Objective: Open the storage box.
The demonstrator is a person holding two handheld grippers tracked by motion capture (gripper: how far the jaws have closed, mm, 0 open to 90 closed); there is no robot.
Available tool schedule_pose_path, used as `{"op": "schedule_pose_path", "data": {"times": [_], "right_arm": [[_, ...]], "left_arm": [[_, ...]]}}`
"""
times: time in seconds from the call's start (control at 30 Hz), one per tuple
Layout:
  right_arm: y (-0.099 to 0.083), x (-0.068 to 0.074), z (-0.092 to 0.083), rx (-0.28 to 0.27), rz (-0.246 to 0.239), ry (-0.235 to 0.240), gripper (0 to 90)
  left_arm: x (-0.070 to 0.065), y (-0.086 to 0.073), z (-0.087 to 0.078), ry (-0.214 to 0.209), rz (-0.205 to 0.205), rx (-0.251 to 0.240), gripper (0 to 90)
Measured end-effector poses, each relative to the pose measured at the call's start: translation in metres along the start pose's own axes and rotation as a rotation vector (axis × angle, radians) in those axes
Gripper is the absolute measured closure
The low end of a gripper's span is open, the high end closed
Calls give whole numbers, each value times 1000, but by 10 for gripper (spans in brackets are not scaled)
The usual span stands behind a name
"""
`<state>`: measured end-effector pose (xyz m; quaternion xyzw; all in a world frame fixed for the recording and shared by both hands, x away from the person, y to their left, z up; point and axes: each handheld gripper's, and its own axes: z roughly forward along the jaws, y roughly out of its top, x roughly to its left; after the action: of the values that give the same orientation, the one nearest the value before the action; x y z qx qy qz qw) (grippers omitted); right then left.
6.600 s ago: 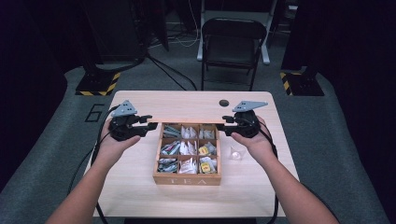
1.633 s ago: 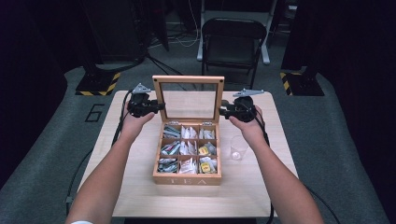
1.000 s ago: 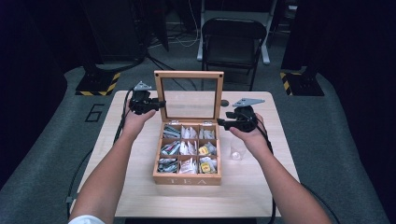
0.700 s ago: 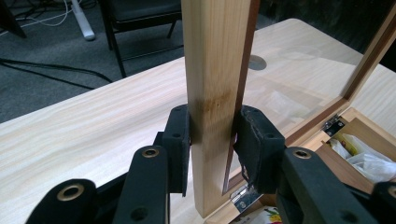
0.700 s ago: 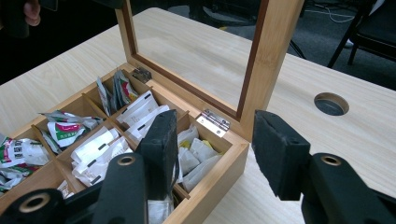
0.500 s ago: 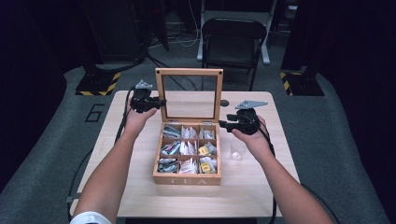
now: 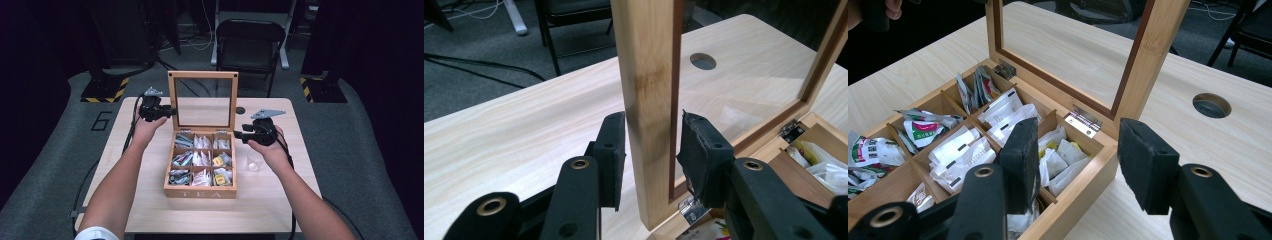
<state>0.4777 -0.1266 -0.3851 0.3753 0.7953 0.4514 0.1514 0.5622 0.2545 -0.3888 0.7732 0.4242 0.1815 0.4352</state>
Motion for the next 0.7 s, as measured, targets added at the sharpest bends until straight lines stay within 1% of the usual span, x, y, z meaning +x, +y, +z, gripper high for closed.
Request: {"op": "schedule_pose_path", "data": {"times": [0.1,0.13,0.2,0.23,0.27,0.37,0.5,0.53,0.6,0.63,0.7], "right_arm": [[0,1,0,2,-4,-1,509],[-1,1,0,1,-7,0,509],[-1,3,-1,-1,-9,0,510],[-2,4,-2,-2,-12,-1,512],[-2,4,-2,-2,-20,-3,514],[-5,8,-6,1,-23,-6,515],[-8,13,-11,2,-46,-9,514],[-9,14,-12,2,-51,-8,514],[-10,17,-15,-2,-47,-8,513],[-10,18,-16,-2,-57,-4,512],[-12,21,-18,-1,-60,10,511]], "left_arm": [[0,0,-3,-2,-5,2,619],[0,-1,-4,-1,0,5,612],[0,-2,-7,-5,-9,-4,609],[0,-2,-9,-10,-8,-1,605],[0,-3,-10,-8,-10,-4,604],[-1,-5,-15,-13,-5,-9,598],[-3,-8,-21,-9,-9,5,592],[-3,-8,-23,-14,-11,6,592],[-4,-9,-25,-14,-10,8,592],[-5,-10,-27,-16,-11,5,591],[-6,-10,-30,-19,-11,4,587]]}}
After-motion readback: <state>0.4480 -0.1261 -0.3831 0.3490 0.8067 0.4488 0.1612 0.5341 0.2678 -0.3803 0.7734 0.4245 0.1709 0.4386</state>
